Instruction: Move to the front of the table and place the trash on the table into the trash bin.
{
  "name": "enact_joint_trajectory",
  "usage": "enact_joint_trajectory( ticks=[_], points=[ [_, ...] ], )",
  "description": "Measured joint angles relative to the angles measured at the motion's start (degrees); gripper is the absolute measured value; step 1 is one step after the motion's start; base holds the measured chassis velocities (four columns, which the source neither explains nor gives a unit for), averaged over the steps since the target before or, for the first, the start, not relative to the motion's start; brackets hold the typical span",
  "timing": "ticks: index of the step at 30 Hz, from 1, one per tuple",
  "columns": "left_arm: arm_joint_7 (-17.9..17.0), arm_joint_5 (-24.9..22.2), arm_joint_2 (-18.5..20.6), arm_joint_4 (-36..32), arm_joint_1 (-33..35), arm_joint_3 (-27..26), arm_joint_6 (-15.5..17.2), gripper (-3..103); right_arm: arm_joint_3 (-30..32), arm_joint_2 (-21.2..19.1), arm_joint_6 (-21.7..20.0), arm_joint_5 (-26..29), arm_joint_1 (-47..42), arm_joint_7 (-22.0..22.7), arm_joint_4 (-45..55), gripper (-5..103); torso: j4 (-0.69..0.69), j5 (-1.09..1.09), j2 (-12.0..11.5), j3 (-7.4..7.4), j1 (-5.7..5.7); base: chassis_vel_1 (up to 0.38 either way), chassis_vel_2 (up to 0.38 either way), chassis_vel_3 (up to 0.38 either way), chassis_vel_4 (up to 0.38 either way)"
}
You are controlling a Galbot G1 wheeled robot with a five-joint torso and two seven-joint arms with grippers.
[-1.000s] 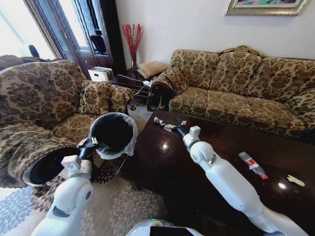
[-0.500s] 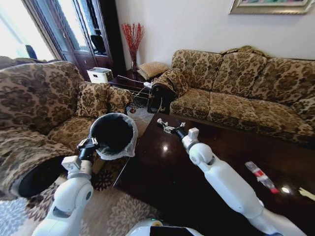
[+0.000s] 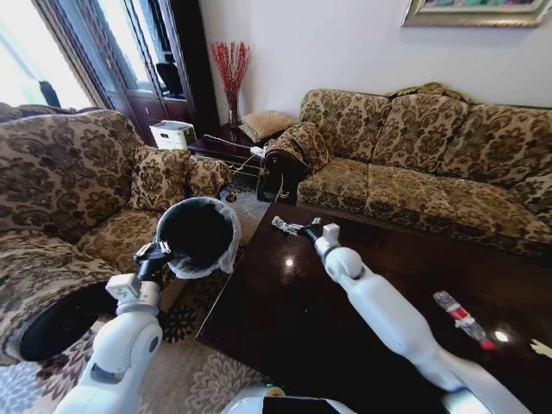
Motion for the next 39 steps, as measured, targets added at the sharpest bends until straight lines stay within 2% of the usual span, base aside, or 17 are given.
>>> enact_joint_trajectory(
  ticks=[2, 3, 6, 8, 11, 20, 29, 39],
  points=[
    [-0.02, -0.4, 0.2, -0.07, -0.42, -0.1, 0.0, 2, -2.5, 3.9, 0.24, -0.49, 5.52, -1.78, -7.94, 100, -0.01, -0.01, -0.01, 0.02, 0.05, 0.0, 0.0, 0.0, 0.0],
    [-0.02, -0.4, 0.2, -0.07, -0.42, -0.1, 0.0, 2, -2.5, 3.9, 0.24, -0.49, 5.52, -1.78, -7.94, 100, -0.01, -0.01, -0.01, 0.02, 0.05, 0.0, 0.0, 0.0, 0.0],
    [-0.03, -0.89, 0.36, -0.62, -0.2, -0.77, 0.0, 2, -3.49, 11.43, 1.77, -3.24, 12.81, -4.57, -21.19, 100, -0.02, -0.01, -0.01, 0.02, 0.04, 0.0, 0.0, 0.0, 0.0],
    [-0.03, -0.93, 0.36, -0.73, -0.08, -0.94, 0.0, 2, -3.47, 12.73, 2.06, -3.91, 13.82, -4.97, -23.41, 100, 0.0, 0.0, -0.01, 0.01, 0.04, 0.0, 0.0, 0.0, 0.0],
    [-0.06, -1.19, 0.36, -1.55, 0.33, -2.11, 0.03, 2, -3.18, 17.99, 1.34, -5.84, 17.88, -6.19, -32.0, 100, 0.02, -0.02, -0.01, 0.01, 0.03, 0.0, 0.0, 0.0, 0.0],
    [-0.08, -1.73, -0.36, -2.35, 0.26, -2.73, 0.28, 2, -2.86, 19.29, -0.22, -9.71, 19.9, -4.91, -38.74, 100, -0.05, 0.01, -0.01, 0.01, 0.03, 0.0, 0.0, 0.0, 0.0],
    [-0.05, -1.06, -1.16, -2.67, 0.84, -2.27, 0.28, 2, 3.47, 19.89, 1.44, -14.68, 18.59, -8.86, -47.08, 100, -0.01, 0.01, -0.01, 0.01, 0.02, 0.0, 0.0, 0.0, 0.0],
    [0.04, -0.82, -1.02, -2.78, 1.05, -1.95, 0.26, 2, 6.27, 19.71, 3.54, -17.5, 17.04, -11.37, -49.72, 100, -0.02, 0.01, -0.01, 0.01, 0.02, 0.0, 0.0, 0.0, 0.0]
  ],
)
